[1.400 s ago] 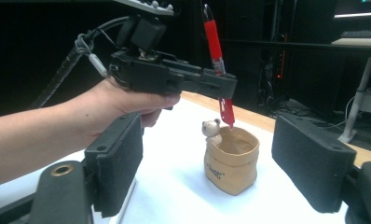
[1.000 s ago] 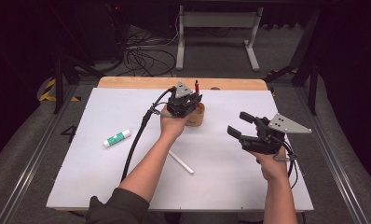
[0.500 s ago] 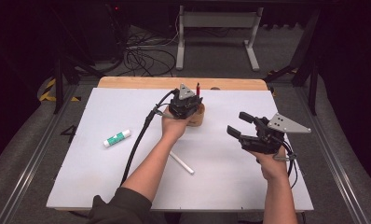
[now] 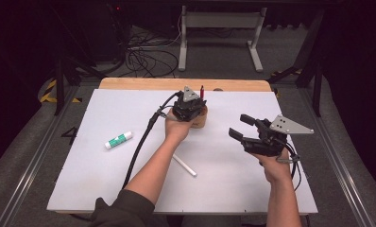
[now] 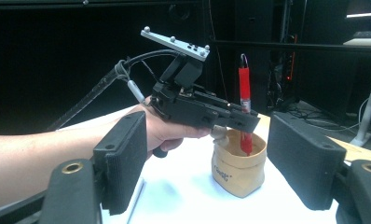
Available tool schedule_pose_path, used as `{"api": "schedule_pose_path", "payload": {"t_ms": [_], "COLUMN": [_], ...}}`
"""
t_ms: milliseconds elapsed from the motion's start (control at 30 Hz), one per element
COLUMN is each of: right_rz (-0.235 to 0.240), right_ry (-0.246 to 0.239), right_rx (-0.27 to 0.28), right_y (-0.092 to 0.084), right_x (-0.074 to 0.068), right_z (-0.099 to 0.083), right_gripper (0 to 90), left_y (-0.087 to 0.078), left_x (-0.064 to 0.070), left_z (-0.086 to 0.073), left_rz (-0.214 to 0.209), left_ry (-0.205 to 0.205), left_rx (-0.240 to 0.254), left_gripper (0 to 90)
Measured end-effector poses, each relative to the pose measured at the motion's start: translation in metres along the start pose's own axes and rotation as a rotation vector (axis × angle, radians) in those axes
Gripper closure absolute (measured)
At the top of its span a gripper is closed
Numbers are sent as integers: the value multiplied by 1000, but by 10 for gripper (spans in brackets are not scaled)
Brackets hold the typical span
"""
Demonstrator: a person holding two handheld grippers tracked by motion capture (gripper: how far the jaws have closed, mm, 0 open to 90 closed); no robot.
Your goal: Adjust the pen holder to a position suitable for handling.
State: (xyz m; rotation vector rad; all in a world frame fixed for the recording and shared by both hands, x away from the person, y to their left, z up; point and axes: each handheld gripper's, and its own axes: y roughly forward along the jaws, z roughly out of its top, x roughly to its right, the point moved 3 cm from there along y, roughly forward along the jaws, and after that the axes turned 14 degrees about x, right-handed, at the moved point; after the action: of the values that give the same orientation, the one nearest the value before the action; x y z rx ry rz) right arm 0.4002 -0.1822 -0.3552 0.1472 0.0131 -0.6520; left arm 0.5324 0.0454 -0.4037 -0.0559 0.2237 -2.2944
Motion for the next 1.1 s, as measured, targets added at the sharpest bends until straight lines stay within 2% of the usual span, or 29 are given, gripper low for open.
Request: {"api": "schedule_pose_path", "payload": {"t_ms": [133, 233, 367, 467, 567, 700, 867, 1100], "right_rz": [-8, -2, 0, 2, -1, -11, -32, -64], "right_ry": [5, 7, 5, 6, 9, -2, -16, -11], "right_rx": [2, 0, -5, -8, -11, -17, -27, -26], "right_y": [-1, -1, 0, 1, 2, 3, 5, 6], "right_x": [1, 1, 0, 1, 1, 0, 0, 0], "right_z": [0, 0, -1, -1, -2, -3, -4, -2], "right_gripper": [293, 296, 296, 295, 292, 284, 271, 242], "left_y": [0, -1, -4, -9, -13, -20, -28, -44], "left_x": [0, -1, -3, -5, -6, -6, -6, -4], "left_z": [1, 3, 6, 9, 13, 19, 24, 32], "left_rz": [-2, 2, 16, 27, 31, 22, 7, -6], "left_ry": [-2, -17, -26, 0, 1, 11, 3, -4], "left_rx": [4, 16, 26, 30, 35, 48, 53, 84], "left_gripper": [782, 739, 637, 590, 516, 460, 357, 270]}}
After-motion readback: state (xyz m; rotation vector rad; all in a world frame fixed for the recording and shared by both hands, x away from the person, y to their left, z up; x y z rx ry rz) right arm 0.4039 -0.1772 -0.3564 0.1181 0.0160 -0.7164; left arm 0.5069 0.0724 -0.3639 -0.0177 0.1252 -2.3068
